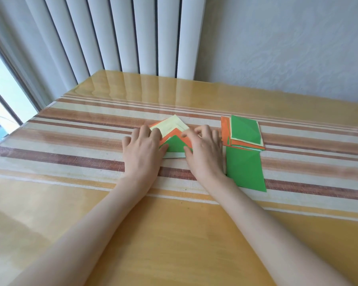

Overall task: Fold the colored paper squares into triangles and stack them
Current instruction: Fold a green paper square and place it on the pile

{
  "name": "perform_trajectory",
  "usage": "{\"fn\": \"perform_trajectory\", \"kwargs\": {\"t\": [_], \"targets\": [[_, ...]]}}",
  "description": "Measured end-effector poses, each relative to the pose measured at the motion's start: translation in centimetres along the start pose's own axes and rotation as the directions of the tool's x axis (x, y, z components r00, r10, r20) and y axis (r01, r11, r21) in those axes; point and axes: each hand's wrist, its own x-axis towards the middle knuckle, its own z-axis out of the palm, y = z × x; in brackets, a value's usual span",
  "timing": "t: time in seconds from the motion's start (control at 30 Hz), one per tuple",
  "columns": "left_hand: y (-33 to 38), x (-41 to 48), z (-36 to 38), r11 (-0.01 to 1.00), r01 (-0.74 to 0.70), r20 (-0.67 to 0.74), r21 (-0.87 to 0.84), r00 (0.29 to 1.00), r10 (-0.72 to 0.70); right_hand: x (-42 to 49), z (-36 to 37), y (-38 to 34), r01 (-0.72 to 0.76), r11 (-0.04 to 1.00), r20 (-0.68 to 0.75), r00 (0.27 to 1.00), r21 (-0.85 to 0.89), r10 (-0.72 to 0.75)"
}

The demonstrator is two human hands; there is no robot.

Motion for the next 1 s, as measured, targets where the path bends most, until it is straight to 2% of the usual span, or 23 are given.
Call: {"fn": "perform_trajectory", "kwargs": {"t": [0.1, 0.2, 0.3, 0.37, 0.47, 0.7, 0.77, 0.93, 1.0], "targets": [[-0.3, -0.4, 0.2, 0.979, -0.201, -0.003, 0.031, 0.980, 0.201, -0.4, 0.0, 0.9, 0.159, 0.986, 0.145, 0.975, 0.056, -0.166], [-1.2, -1.1, -0.2, 0.958, -0.271, 0.055, -0.096, 0.959, 0.277, -0.7, -0.2, 2.0, 0.128, 0.967, 0.182, 0.968, 0.222, -0.170], [-1.7, -1.1, -0.6, 0.947, -0.267, 0.095, -0.178, 0.953, 0.286, -0.4, -0.6, 1.9, 0.066, 0.955, 0.218, 0.967, 0.288, -0.132], [-1.8, -0.5, -0.5, 0.943, -0.301, 0.060, -0.144, 0.948, 0.312, -0.1, -0.6, 1.5, 0.060, 0.969, 0.229, 0.966, 0.241, -0.117], [-1.9, 0.2, 0.2, 0.935, -0.342, -0.007, -0.089, 0.939, 0.343, 0.4, -0.3, 0.8, 0.141, 0.986, 0.212, 0.965, 0.090, -0.157], [-1.7, 0.2, 0.4, 0.955, -0.251, 0.008, -0.157, 0.967, 0.255, 0.4, 0.7, 0.6, 0.157, 0.986, 0.139, 0.977, 0.056, -0.163], [-1.5, -0.1, 0.3, 0.961, -0.249, 0.032, -0.117, 0.966, 0.255, 0.5, 0.7, 0.6, 0.162, 0.986, 0.136, 0.977, 0.046, -0.167], [0.2, -0.5, -0.2, 0.977, -0.211, 0.166, 0.004, 0.964, 0.208, 0.5, 0.5, -0.3, 0.164, 0.985, 0.236, 0.961, -0.058, -0.146], [0.5, 0.0, -0.5, 0.991, -0.134, 0.252, 0.025, 0.960, 0.124, 0.1, 0.1, 0.0, 0.124, 0.992, 0.336, 0.935, -0.001, -0.116]]}}
